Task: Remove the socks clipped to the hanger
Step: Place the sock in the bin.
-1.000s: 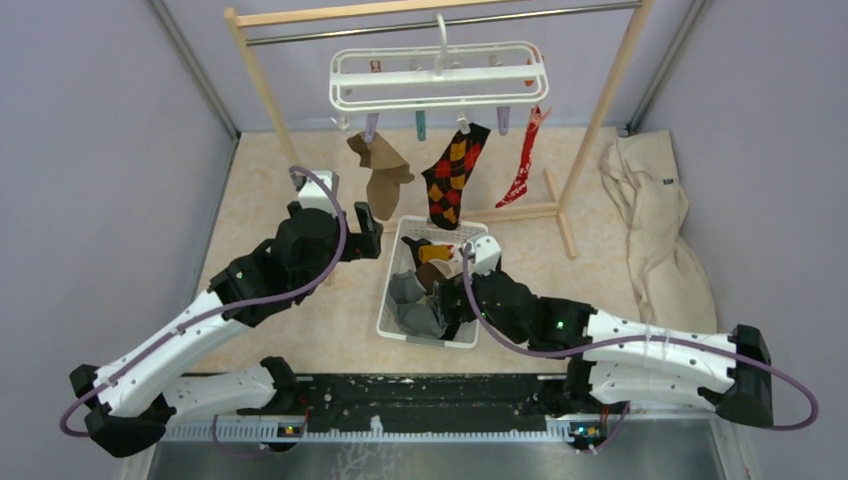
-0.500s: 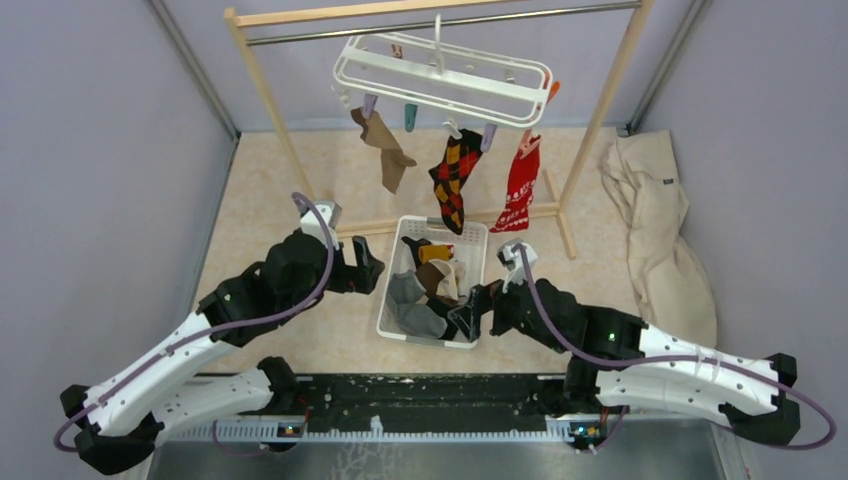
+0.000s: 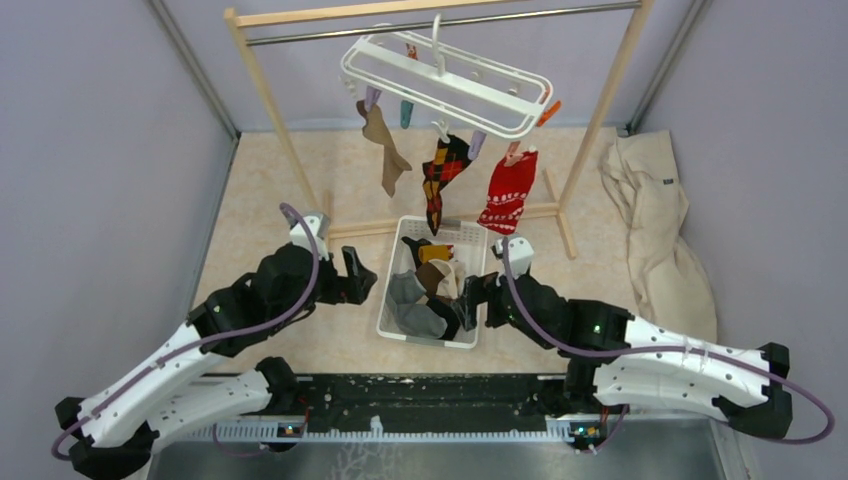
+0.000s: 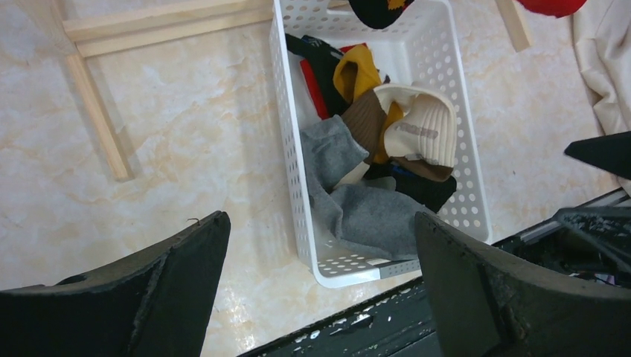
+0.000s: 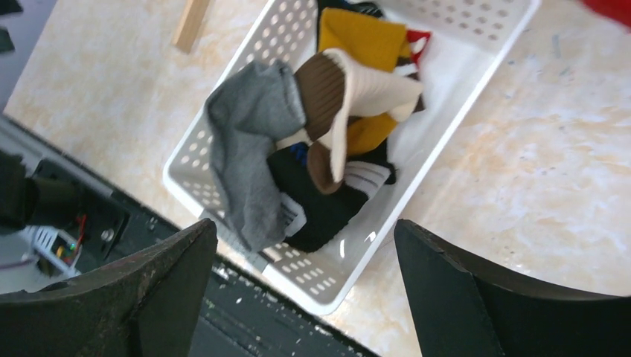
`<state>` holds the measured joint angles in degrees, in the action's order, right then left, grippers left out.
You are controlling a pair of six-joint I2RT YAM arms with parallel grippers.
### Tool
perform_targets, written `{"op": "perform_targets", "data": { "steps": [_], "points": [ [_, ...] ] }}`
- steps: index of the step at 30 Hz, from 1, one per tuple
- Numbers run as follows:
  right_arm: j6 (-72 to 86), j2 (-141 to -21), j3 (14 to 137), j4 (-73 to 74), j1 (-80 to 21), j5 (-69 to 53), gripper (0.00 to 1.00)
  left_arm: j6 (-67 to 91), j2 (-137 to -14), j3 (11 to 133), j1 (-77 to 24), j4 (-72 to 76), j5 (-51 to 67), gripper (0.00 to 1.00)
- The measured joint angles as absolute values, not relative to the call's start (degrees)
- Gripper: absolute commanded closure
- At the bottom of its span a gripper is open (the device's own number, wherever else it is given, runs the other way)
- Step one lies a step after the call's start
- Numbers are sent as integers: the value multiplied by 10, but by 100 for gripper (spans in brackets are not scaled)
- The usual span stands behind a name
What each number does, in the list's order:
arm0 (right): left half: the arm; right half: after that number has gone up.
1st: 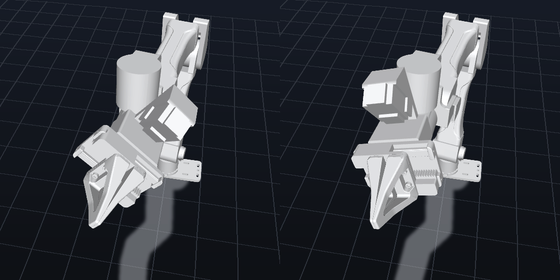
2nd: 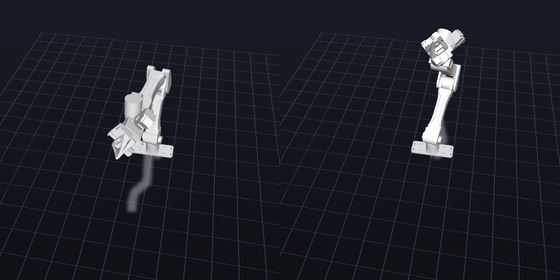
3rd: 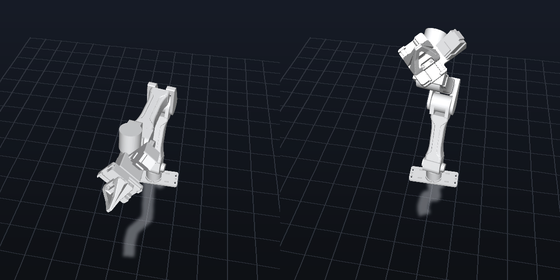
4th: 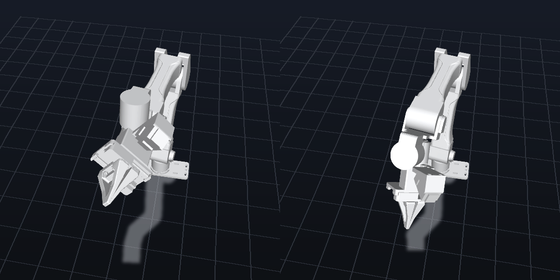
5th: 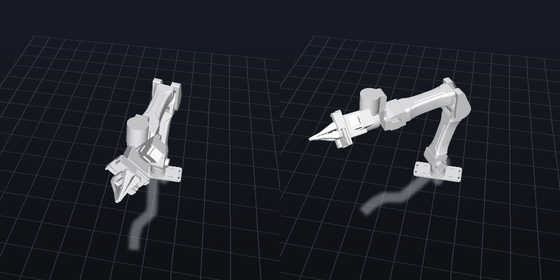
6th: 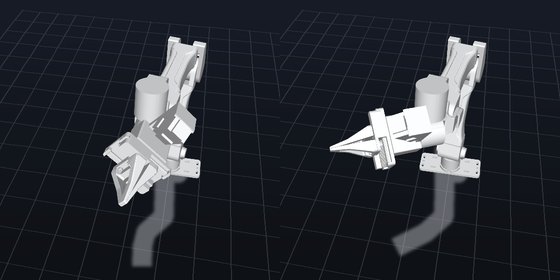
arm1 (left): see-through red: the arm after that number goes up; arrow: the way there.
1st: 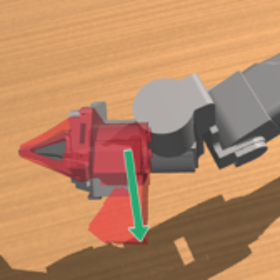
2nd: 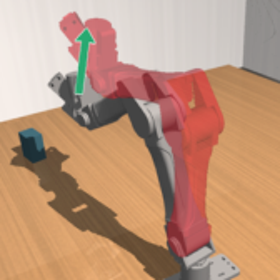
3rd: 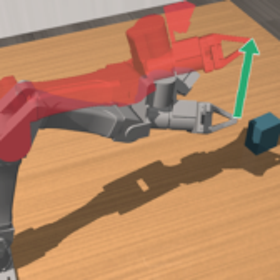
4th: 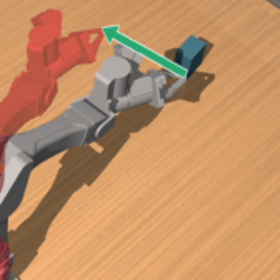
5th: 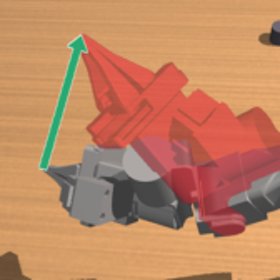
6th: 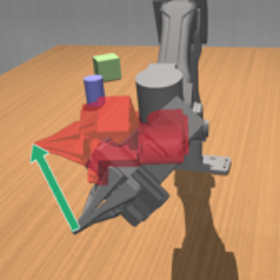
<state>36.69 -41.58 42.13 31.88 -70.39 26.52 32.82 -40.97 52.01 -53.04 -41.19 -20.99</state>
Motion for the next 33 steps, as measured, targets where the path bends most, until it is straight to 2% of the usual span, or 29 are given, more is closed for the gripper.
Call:
{"op": "perform_targets", "data": {
  "steps": [11,17,26,29,33],
  "points": [
    [368,-508,451,286,-703,395,18,349,-408,495,-530,-410,-208,1],
    [386,-493,451,290,-665,409,19,362,-384,491,-530,-412,-209,1],
    [399,-434,415,301,-594,399,12,373,-386,471,-530,-412,-205,1],
    [399,-424,405,311,-587,398,2,375,-391,471,-530,-411,-205,1],
    [391,-393,401,315,-587,398,1,376,-396,471,-530,-408,-205,1]
  ]
}}
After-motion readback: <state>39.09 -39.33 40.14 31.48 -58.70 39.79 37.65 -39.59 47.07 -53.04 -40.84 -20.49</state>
